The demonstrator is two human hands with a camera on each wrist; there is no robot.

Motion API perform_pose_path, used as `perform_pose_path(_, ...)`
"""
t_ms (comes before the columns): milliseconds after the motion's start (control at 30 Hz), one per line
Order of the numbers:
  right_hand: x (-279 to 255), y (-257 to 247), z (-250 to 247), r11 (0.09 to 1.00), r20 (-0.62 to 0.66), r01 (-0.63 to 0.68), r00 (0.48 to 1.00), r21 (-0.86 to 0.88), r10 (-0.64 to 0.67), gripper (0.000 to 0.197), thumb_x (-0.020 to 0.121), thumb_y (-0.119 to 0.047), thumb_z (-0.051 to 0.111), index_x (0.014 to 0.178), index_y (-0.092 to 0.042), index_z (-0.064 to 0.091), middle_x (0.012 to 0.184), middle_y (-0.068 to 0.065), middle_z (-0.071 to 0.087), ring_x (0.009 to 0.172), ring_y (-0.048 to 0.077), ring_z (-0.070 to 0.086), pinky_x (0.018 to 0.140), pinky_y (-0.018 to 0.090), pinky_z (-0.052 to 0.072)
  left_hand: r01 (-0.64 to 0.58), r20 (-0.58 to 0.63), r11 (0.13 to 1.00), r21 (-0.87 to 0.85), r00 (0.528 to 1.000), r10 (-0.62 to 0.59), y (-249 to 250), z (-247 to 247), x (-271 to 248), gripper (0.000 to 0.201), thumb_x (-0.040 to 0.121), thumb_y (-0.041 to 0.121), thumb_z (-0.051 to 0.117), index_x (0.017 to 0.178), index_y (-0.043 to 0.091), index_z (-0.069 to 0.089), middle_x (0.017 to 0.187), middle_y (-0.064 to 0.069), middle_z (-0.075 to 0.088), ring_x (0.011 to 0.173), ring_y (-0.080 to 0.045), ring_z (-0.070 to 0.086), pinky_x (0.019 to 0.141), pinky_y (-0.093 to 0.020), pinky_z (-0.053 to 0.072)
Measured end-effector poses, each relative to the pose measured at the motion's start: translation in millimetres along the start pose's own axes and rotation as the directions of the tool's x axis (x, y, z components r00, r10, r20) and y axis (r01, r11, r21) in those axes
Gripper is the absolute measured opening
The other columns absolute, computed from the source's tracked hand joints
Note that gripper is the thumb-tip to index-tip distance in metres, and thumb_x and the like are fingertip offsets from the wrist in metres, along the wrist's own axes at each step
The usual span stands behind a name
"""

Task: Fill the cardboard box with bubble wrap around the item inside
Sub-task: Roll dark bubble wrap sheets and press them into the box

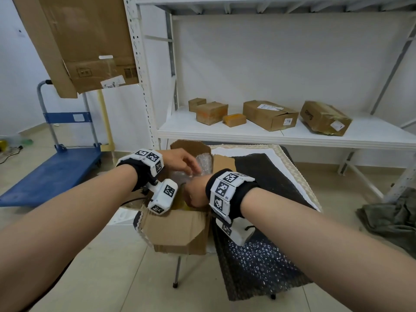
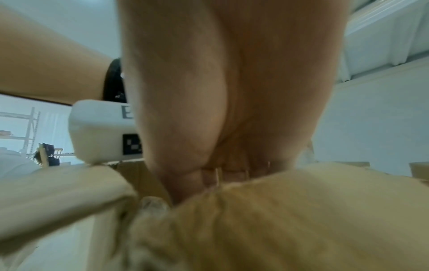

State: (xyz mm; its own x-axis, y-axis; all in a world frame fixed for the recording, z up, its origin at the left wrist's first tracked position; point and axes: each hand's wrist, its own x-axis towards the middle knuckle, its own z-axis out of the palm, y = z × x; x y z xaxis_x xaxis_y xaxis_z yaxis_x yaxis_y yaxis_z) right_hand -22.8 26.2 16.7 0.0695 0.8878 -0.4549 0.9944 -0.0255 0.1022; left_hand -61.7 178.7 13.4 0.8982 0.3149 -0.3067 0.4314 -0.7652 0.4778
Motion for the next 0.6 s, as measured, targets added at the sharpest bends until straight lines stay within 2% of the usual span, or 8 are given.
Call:
perform_pose_path(67, -3.5, 4.4, -0.7, 1.000, -0.042, 0.014, 0.999, 0.015, -0.014, 0.034, 0.095, -0.014, 0.053, 0.127, -0.008, 0.062, 0.125, 0.012, 0.064, 0.111, 0.030, 0.061, 0.081, 0.032, 0.047, -0.055, -0.166, 0.997, 0.060, 0.984, 0.064, 7.4, -6.4, 3.8, 0.032, 0.084, 0.013, 0.068, 0.113, 0.027, 0.070, 0.109, 0.009, 0.061, 0.106, -0.014, 0.057, 0.101, -0.034, 0.044)
perform_pose_path(133, -6.5, 7.3, 1.3, 0.999, -0.049, 0.047, 0.998, 0.021, -0.046, 0.033, 0.095, -0.013, 0.054, 0.126, -0.007, 0.063, 0.124, 0.012, 0.065, 0.111, 0.029, 0.062, 0.079, 0.031, 0.047, -0.079, -0.196, 0.986, 0.145, 0.975, 0.107, 17.6, -10.1, 9.0, 0.040, 0.083, 0.013, 0.069, 0.120, 0.028, 0.066, 0.113, 0.008, 0.053, 0.109, -0.012, 0.052, 0.101, -0.031, 0.040)
perform_pose_path(267, -7.8, 8.3, 5.4, 0.995, -0.043, 0.089, 0.995, 0.038, -0.087, 0.034, 0.096, -0.015, 0.054, 0.128, -0.006, 0.058, 0.124, 0.013, 0.063, 0.113, 0.030, 0.060, 0.085, 0.032, 0.044, -0.050, -0.051, 0.976, 0.212, 0.997, 0.062, 24.8, -6.8, 22.0, 0.057, 0.084, 0.010, 0.065, 0.136, 0.030, 0.054, 0.139, 0.005, 0.049, 0.123, -0.012, 0.049, 0.110, -0.035, 0.037)
perform_pose_path(333, -6.2, 9.6, 6.8, 0.993, -0.049, 0.098, 0.994, 0.063, -0.095, 0.033, 0.097, -0.015, 0.053, 0.129, -0.005, 0.057, 0.125, 0.015, 0.062, 0.114, 0.031, 0.058, 0.089, 0.034, 0.045, -0.006, 0.006, 0.981, 0.192, 1.000, 0.005, 22.1, -2.9, 26.1, 0.061, 0.085, 0.007, 0.061, 0.141, 0.029, 0.048, 0.143, 0.005, 0.049, 0.125, -0.011, 0.048, 0.110, -0.033, 0.037)
perform_pose_path(400, -3.6, 10.3, 9.2, 0.991, -0.044, 0.115, 0.993, 0.068, -0.112, 0.033, 0.098, -0.017, 0.051, 0.128, -0.005, 0.056, 0.125, 0.016, 0.061, 0.112, 0.031, 0.058, 0.091, 0.035, 0.045, 0.051, 0.062, 0.982, 0.181, 0.996, -0.063, 22.3, 0.7, 27.7, 0.065, 0.088, 0.003, 0.055, 0.146, 0.028, 0.040, 0.147, 0.005, 0.045, 0.128, -0.011, 0.045, 0.105, -0.029, 0.039)
perform_pose_path(467, -1.7, 9.4, 10.6, 0.990, -0.045, 0.126, 0.991, 0.067, -0.124, 0.033, 0.100, -0.019, 0.049, 0.130, -0.005, 0.053, 0.128, 0.015, 0.060, 0.110, 0.030, 0.056, 0.090, 0.034, 0.043, 0.111, 0.121, 0.975, 0.192, 0.983, -0.136, 23.9, 4.6, 30.3, 0.067, 0.091, 0.002, 0.051, 0.149, 0.029, 0.033, 0.152, 0.004, 0.039, 0.134, -0.015, 0.040, 0.108, -0.035, 0.040)
perform_pose_path(533, -0.1, 9.2, 12.5, 0.991, -0.040, 0.124, 0.992, 0.049, -0.122, 0.035, 0.102, -0.020, 0.046, 0.134, -0.004, 0.050, 0.132, 0.015, 0.057, 0.116, 0.030, 0.054, 0.090, 0.033, 0.040, 0.168, 0.177, 0.956, 0.239, 0.961, -0.214, 24.5, 10.3, 35.0, 0.066, 0.095, 0.007, 0.049, 0.152, 0.030, 0.026, 0.157, 0.002, 0.030, 0.141, -0.021, 0.032, 0.115, -0.039, 0.030)
perform_pose_path(600, 0.1, 9.6, 14.0, 0.993, -0.032, 0.114, 0.993, 0.023, -0.113, 0.038, 0.103, -0.020, 0.044, 0.137, -0.004, 0.047, 0.137, 0.016, 0.054, 0.124, 0.031, 0.052, 0.096, 0.035, 0.040, 0.199, 0.203, 0.923, 0.331, 0.940, -0.275, 24.0, 15.0, 39.7, 0.066, 0.097, 0.017, 0.049, 0.153, 0.034, 0.019, 0.161, 0.000, 0.020, 0.147, -0.023, 0.021, 0.121, -0.042, 0.015)
